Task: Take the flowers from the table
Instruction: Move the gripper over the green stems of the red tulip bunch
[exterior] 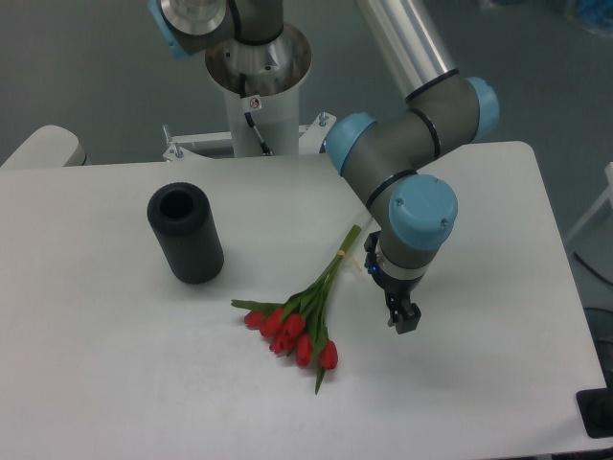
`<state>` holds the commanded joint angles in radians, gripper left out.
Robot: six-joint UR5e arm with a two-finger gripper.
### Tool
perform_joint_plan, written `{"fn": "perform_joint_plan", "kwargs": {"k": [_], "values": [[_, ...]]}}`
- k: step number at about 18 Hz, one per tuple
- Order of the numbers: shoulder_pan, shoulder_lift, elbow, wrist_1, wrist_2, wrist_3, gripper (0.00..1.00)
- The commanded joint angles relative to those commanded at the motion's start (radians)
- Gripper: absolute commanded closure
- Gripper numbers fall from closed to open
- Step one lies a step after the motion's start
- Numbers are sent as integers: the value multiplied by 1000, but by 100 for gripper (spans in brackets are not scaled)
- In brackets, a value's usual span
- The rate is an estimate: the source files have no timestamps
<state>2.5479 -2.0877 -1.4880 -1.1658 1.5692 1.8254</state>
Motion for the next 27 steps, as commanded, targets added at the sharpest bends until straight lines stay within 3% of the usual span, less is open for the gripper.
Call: {"fn": "perform_joint_plan", "kwargs": {"k": [3,7,14,17,20,27], "values": [[-3,8,-3,-3,0,-11,0],[2,15,-20,-11,-17,-129,0],[-24,70,-159,5,-38,-300,0],[-31,110,-245,70,-38,-385,0],[-52,115,-290,110,-38,-465,0],[-89,98,-293,176,-40,-601,0]]}}
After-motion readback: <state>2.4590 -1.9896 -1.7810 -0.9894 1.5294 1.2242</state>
